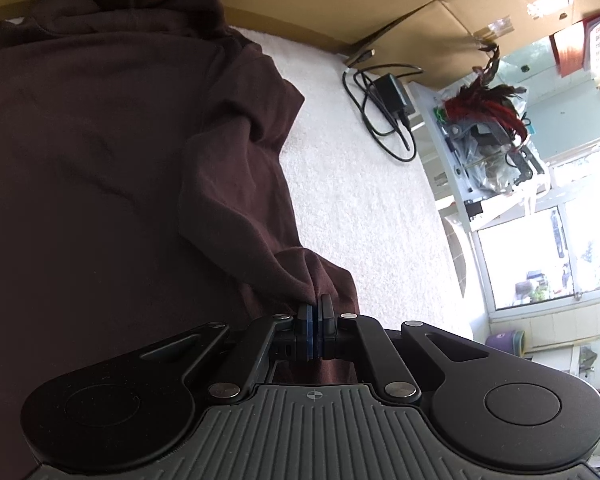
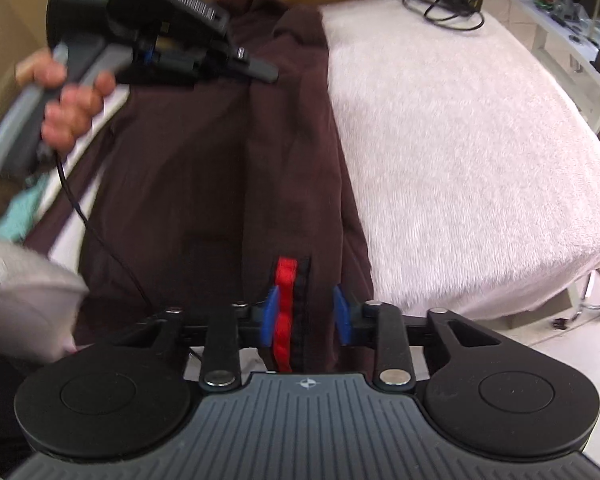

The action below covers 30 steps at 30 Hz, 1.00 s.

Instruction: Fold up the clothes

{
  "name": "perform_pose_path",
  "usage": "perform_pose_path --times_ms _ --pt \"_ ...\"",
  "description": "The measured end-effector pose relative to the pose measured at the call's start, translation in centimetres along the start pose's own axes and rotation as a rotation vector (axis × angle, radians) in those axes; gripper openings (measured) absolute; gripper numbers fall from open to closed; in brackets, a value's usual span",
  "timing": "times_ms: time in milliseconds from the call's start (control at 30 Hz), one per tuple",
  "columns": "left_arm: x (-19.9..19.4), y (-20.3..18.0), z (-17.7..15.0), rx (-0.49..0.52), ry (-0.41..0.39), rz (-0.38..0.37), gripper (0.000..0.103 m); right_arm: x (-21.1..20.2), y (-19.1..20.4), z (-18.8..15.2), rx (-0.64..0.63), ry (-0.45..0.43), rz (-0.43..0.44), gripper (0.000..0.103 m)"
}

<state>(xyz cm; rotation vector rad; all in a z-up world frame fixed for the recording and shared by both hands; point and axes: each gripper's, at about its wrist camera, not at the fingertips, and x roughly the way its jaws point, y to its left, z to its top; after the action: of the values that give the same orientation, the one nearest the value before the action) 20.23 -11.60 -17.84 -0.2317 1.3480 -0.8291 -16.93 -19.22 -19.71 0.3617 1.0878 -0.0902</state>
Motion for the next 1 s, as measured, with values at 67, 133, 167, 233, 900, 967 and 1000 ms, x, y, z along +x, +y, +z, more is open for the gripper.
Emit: perform_pose_path --times_ms 67,133,167,233,900,967,1000 --pt "-0.3 0.0 -0.2 -0.006 -0.003 0.002 0.000 0.1 0.7 -0.5 -0.028 0.015 -0.015 0.026" --pt "-0.5 0.1 -0.3 -0.011 -0.002 0.000 0.000 0.2 1.0 -0.6 -0.020 0.012 -0.027 0.027" --pt "-0.5 0.2 -0.3 -0.012 0.000 -0.002 0.000 0.4 1.0 -0.5 -0.009 0.006 -0.034 0.028" --pt "-0.5 0.2 -0.4 -0.012 0.001 0.000 0.001 0.7 1.1 -0.2 0.008 -0.002 -0.044 0.028" --pt "-1.2 1.0 -0.2 -0.017 0.000 -0.043 0.022 1.7 3.8 1.1 -0.022 -0.014 -0.131 0.011" --pt "-2.1 1.4 0.0 -0.028 -0.019 -0.049 0.022 0.2 3.6 1.5 0.012 -0.019 -0.054 0.011" --pt "-2.6 1.7 0.1 -0.034 -0.031 -0.052 0.022 -0.5 3.3 1.7 0.035 -0.028 0.010 0.011"
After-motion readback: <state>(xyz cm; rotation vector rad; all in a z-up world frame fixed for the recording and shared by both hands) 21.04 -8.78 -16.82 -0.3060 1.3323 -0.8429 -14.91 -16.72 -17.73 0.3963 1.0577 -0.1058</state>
